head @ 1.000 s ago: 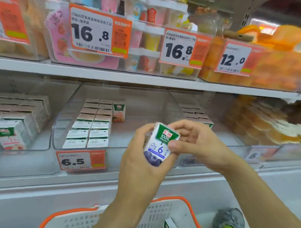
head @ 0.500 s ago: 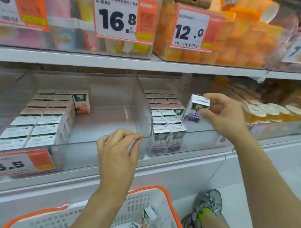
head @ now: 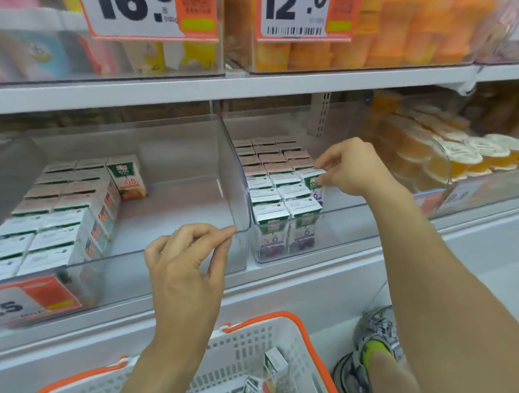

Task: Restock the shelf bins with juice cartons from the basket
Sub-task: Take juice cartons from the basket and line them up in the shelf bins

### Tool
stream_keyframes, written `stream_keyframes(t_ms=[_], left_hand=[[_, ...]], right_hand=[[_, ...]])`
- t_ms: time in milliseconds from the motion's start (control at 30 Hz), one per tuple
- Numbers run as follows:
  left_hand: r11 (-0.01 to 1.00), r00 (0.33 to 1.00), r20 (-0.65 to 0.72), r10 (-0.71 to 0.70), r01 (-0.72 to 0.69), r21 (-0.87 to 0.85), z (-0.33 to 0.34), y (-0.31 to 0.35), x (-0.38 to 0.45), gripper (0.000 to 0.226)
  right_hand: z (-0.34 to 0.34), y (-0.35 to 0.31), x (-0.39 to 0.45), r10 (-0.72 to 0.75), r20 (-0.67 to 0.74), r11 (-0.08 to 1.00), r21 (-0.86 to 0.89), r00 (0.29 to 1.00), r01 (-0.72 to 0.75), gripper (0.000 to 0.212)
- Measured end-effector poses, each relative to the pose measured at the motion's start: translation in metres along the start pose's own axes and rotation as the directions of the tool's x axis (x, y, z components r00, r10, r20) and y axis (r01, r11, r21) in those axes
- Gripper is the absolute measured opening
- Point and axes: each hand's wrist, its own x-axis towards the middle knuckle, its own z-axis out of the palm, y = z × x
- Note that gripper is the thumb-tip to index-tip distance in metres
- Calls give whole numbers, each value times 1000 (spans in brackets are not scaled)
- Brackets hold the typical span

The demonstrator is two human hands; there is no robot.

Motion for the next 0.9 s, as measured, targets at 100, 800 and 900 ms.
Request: stream_keyframes(t_ms=[100,800,900], left_hand=[[1000,1000,20,9,-9,-5,-1,1,1,15],[838,281,841,-463,449,311,9,-81,-207,15],[783,306,804,-509,553,285,9,-92,-243,13]], right_hand=[[-1,1,-5,-30,44,998,-45,999,32,24],[165,40,-268,2,582,1000,-3,813,0,15],[190,60,-286,63,716,978,-185,695,101,18]])
